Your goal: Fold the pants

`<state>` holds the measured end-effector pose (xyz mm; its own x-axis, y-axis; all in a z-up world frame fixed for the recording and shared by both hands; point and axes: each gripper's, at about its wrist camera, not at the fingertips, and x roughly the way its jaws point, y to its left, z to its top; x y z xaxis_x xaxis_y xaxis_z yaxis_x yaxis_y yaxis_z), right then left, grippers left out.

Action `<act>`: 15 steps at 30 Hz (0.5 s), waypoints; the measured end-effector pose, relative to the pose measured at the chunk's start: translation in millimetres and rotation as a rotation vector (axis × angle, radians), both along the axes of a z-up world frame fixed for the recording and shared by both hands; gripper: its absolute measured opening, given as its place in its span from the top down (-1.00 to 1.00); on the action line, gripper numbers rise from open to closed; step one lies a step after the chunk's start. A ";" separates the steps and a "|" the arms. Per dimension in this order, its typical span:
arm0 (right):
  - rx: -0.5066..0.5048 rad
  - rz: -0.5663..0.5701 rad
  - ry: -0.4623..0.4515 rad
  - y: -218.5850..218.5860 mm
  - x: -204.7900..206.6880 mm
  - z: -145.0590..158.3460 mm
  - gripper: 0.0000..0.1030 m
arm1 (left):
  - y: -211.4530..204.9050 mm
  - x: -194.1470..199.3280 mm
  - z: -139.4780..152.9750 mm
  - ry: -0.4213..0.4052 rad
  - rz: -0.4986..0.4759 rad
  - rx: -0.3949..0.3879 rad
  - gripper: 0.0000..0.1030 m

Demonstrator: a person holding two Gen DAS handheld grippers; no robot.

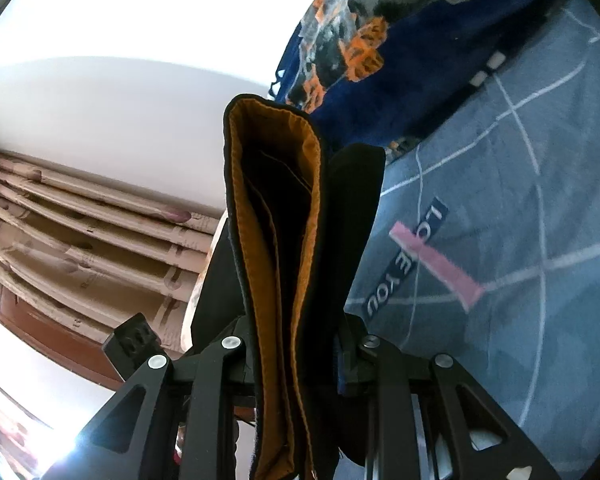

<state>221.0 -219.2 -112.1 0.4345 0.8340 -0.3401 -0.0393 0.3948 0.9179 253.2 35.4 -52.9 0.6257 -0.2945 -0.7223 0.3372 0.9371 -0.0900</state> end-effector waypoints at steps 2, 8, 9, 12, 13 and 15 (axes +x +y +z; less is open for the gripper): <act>-0.004 0.000 0.005 3.9 13.8 -8.3 0.56 | 2.5 12.5 -7.4 0.008 0.007 0.003 0.70; -0.025 -0.004 0.025 10.5 45.6 -34.0 0.56 | 3.5 50.9 -38.6 0.033 0.038 0.027 0.70; -0.031 -0.004 0.029 11.0 49.3 -37.9 0.56 | 4.1 55.6 -43.9 0.038 0.047 0.031 0.70; -0.049 -0.011 0.044 11.4 62.2 -50.8 0.56 | 13.1 68.2 -61.9 0.075 0.084 0.012 0.68; -0.051 -0.015 0.053 10.4 65.0 -54.8 0.56 | 16.8 69.8 -66.8 0.084 0.094 0.004 0.68; -0.062 -0.018 0.060 7.5 67.2 -62.0 0.57 | 21.8 70.0 -72.4 0.088 0.101 -0.001 0.64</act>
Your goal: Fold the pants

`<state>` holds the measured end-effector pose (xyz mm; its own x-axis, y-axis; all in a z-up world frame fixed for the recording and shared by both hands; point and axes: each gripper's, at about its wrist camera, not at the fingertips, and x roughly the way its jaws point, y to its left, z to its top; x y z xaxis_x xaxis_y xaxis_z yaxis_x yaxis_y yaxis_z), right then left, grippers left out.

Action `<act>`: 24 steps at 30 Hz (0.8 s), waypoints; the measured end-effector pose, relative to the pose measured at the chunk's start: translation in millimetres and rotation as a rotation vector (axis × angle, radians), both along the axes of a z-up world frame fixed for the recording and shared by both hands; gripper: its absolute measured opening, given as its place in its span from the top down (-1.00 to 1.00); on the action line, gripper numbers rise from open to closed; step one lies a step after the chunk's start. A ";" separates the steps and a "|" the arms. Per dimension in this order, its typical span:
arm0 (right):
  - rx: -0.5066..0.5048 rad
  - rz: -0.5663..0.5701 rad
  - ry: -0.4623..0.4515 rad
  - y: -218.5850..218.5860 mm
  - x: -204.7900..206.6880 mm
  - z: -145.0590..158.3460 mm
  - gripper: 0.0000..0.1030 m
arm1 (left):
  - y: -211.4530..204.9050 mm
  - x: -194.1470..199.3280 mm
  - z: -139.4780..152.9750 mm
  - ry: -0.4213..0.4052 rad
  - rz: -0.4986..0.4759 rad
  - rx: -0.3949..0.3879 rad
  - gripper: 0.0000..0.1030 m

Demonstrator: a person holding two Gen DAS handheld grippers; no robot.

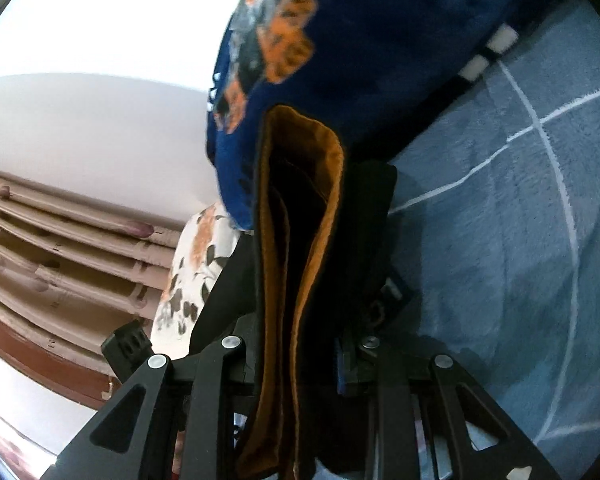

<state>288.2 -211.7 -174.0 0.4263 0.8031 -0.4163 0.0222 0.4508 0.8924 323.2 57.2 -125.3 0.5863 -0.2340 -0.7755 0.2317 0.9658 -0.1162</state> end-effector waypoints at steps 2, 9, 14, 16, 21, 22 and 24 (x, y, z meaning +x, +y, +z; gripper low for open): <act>-0.025 0.005 0.004 -1.8 -0.4 -4.4 0.57 | 1.8 -2.2 -4.5 -0.010 0.004 0.013 0.49; -0.148 -0.003 0.001 -2.1 -6.1 -11.8 0.49 | 14.0 -5.4 -15.9 -0.038 0.078 0.032 -0.16; -0.273 -0.012 -0.019 4.7 -7.7 -0.1 0.27 | 12.6 -15.5 -14.0 -0.076 0.127 0.103 -0.40; -0.354 -0.035 -0.050 9.4 -12.7 13.9 0.26 | 11.1 -21.2 -9.6 -0.097 0.146 0.138 -0.40; -0.511 -0.074 -0.153 21.0 -43.3 53.0 0.20 | 2.0 -45.8 14.7 -0.202 0.174 0.204 -0.54; -0.533 -0.083 -0.172 22.0 -54.1 59.6 0.20 | 0.7 -53.2 21.8 -0.227 0.176 0.199 -0.57; -0.546 -0.091 -0.192 25.4 -66.8 69.6 0.19 | -1.3 -62.7 32.7 -0.258 0.182 0.198 -0.63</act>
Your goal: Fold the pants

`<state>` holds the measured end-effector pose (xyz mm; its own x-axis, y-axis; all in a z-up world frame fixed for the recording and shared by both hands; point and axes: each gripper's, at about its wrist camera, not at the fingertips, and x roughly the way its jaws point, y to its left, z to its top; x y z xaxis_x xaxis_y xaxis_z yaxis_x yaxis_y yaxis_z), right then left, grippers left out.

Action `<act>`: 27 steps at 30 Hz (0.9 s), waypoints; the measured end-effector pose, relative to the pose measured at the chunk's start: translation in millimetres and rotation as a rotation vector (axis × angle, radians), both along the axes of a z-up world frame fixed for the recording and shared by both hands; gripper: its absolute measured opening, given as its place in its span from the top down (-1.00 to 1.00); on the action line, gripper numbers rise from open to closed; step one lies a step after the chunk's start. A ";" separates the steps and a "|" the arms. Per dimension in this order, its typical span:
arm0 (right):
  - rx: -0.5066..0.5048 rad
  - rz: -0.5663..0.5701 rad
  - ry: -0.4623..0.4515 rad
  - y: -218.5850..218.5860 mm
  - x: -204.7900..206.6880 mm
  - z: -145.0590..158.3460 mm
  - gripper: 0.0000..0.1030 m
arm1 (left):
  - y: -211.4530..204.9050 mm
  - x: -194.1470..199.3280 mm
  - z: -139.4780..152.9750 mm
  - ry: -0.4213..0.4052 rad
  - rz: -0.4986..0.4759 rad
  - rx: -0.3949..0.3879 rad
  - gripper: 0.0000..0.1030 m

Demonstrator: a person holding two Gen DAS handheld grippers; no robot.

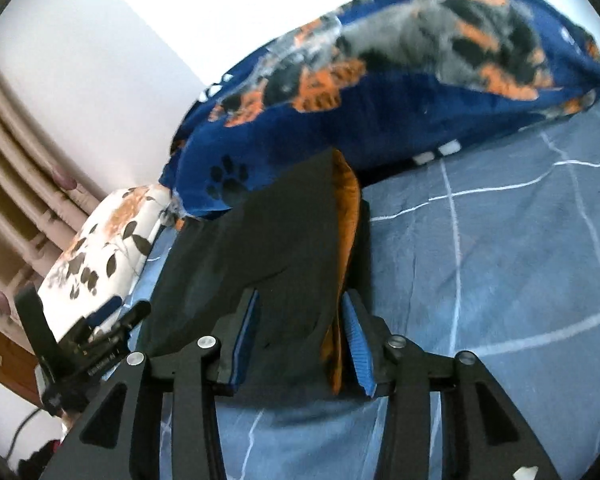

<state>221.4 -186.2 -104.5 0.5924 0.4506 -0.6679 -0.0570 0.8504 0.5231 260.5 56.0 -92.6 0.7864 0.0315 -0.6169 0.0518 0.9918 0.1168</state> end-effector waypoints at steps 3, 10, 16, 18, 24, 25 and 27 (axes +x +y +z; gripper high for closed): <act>-0.005 0.010 -0.034 6.6 -24.3 12.4 0.13 | -6.6 -22.0 20.8 -0.056 -0.014 0.008 -0.67; -0.019 0.023 -0.094 21.6 -70.7 47.4 0.03 | -20.5 -75.8 68.2 -0.184 -0.020 0.027 -1.00; -0.034 0.031 -0.162 34.5 -105.7 78.6 -0.10 | -26.0 -123.8 108.8 -0.270 -0.022 0.012 -1.00; -0.040 0.032 -0.188 37.0 -116.2 90.6 -0.18 | -26.5 -133.3 120.2 -0.262 -0.041 -0.023 -1.00; -0.029 0.017 -0.253 36.0 -144.1 120.7 -0.31 | -38.2 -166.3 143.2 -0.279 -0.077 -0.041 -1.00; -0.029 0.015 -0.260 35.6 -147.3 123.8 -0.32 | -39.8 -173.3 146.8 -0.296 -0.079 -0.043 -1.00; -0.035 0.009 -0.278 35.2 -155.7 131.0 -0.38 | -41.1 -181.6 152.9 -0.304 -0.079 -0.054 -1.00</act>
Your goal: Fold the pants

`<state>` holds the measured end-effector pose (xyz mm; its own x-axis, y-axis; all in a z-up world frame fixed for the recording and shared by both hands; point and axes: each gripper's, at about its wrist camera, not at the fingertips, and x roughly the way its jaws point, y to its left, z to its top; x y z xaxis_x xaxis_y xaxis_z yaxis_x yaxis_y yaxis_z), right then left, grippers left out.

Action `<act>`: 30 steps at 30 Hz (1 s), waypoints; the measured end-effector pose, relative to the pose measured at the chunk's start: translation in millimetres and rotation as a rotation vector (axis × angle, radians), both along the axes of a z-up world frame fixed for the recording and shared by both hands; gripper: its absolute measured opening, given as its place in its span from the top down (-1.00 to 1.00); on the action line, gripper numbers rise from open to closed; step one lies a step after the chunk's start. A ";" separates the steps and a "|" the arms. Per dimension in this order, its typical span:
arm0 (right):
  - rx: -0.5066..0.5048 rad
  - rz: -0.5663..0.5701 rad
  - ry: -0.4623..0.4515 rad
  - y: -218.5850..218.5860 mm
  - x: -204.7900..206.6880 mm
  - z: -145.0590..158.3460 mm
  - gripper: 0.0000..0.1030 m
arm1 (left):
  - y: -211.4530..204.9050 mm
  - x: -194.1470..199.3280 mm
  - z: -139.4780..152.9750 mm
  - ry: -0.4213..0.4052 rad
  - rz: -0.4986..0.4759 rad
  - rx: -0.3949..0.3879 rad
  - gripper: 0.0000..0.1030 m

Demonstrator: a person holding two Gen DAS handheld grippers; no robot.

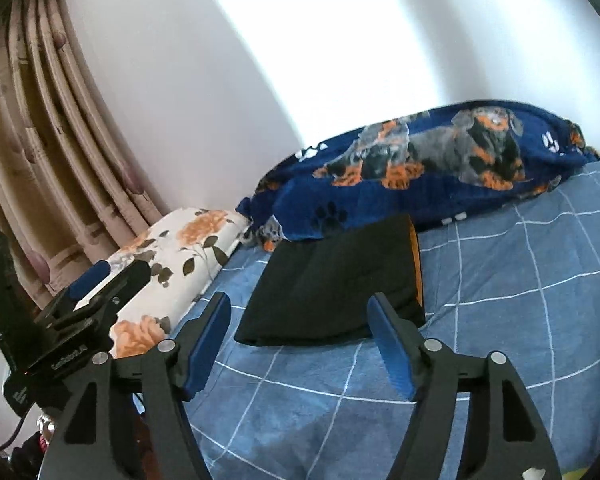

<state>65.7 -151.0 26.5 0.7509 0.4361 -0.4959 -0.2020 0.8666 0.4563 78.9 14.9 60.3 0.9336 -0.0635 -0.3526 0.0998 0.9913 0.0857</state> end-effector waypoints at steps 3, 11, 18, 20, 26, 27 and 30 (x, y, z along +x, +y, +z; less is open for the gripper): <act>-0.015 -0.020 -0.019 -1.5 -9.7 7.2 -0.41 | 4.2 -7.8 7.9 0.011 -0.015 -0.046 -1.00; -0.031 -0.028 -0.039 0.6 -29.5 17.6 -0.48 | 14.6 -25.9 12.5 0.002 -0.006 -0.075 -1.00; -0.046 -0.023 -0.042 7.9 -38.1 18.7 -0.52 | 17.1 -38.6 8.1 -0.021 0.006 -0.048 -1.00; -0.046 -0.024 -0.040 8.9 -40.9 17.9 -0.52 | 17.4 -42.3 9.4 -0.027 -0.003 -0.048 -1.00; -0.054 -0.023 -0.037 11.1 -47.1 17.7 -0.54 | 16.3 -47.4 10.1 -0.024 -0.015 -0.056 -1.00; -0.054 -0.023 -0.036 10.7 -47.1 17.1 -0.55 | 15.9 -47.6 9.9 -0.021 -0.018 -0.057 -1.00; -0.057 -0.029 -0.034 10.1 -51.0 15.6 -0.56 | 13.6 -48.4 8.1 -0.015 -0.021 -0.055 -1.00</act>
